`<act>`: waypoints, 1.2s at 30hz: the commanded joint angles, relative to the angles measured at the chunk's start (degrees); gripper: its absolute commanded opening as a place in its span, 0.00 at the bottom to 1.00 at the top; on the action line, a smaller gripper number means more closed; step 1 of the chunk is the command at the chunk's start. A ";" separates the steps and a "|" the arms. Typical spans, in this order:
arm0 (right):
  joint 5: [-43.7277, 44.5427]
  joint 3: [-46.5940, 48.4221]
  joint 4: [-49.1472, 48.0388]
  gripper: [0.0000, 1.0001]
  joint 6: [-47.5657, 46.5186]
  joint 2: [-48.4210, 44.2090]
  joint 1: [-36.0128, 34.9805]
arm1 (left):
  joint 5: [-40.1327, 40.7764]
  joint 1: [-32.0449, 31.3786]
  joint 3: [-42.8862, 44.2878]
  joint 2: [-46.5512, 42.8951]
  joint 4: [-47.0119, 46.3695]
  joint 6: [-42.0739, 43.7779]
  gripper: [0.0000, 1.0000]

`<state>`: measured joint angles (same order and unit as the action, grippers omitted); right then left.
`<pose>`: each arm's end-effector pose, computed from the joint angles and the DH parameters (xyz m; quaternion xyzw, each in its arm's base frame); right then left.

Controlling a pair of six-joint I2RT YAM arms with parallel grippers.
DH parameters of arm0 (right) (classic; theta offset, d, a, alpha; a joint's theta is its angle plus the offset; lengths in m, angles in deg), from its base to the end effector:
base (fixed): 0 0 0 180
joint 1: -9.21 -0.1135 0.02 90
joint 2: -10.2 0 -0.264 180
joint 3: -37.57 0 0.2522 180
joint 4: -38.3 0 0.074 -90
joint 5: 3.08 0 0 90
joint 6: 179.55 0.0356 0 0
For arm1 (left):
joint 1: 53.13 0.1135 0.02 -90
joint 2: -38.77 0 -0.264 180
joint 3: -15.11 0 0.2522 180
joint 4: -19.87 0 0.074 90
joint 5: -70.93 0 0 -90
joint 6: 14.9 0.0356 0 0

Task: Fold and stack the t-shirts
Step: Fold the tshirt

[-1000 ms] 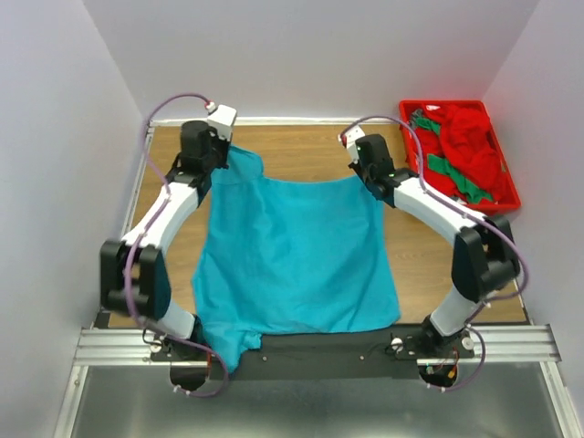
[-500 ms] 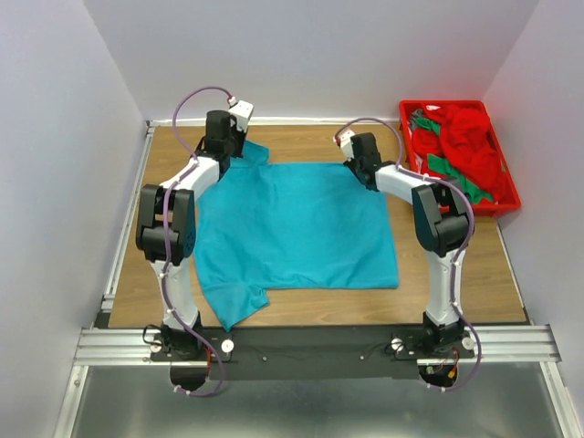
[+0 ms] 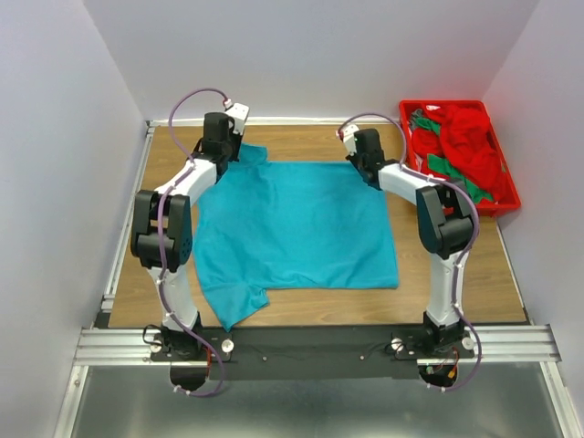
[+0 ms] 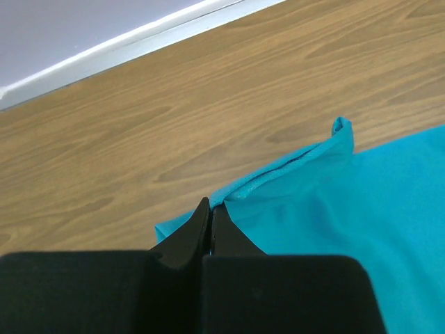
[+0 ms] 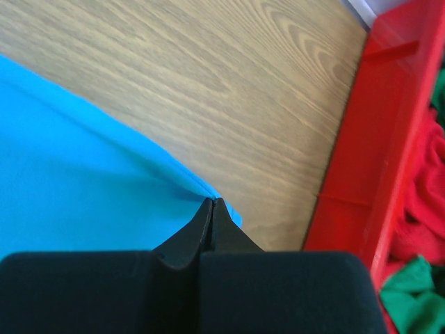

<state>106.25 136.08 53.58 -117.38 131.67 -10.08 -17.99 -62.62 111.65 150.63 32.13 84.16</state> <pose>0.4518 0.1456 0.1737 -0.2873 0.8423 -0.1827 0.4179 0.4525 -0.0750 0.2411 0.1330 0.8448 0.0061 0.5182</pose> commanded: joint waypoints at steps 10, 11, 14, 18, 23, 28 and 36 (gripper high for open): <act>2.29 -11.44 -0.64 0.01 5.77 -16.07 -0.05 | 4.98 -0.43 -8.33 -15.61 7.82 -5.36 0.00; 2.29 -12.23 -0.38 0.01 6.38 -16.87 0.04 | 4.98 -0.43 -9.73 -16.40 8.17 -5.72 0.00; 1.15 -15.31 0.41 0.01 8.49 -19.95 -0.05 | 5.07 -0.43 -13.42 -19.65 8.53 -7.65 0.00; -0.26 -18.48 2.08 0.01 10.43 -22.41 -0.05 | 5.51 -0.35 -17.12 -24.39 9.75 -8.80 0.00; -2.10 -21.29 4.71 0.01 12.89 -25.40 -0.22 | 6.74 -0.35 -20.29 -28.70 11.86 -8.80 0.00; -4.47 -23.49 7.08 0.01 15.87 -28.04 -0.31 | 6.92 -0.43 -24.76 -32.22 13.10 -12.22 0.00; -4.57 -23.23 12.63 0.01 18.69 -24.53 -0.31 | 4.19 -0.52 -27.50 -31.96 14.06 -14.07 0.00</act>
<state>102.43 113.39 62.04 -101.25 105.51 -10.24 -13.07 -62.89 84.70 118.82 44.31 71.74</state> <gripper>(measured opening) 0.009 0.009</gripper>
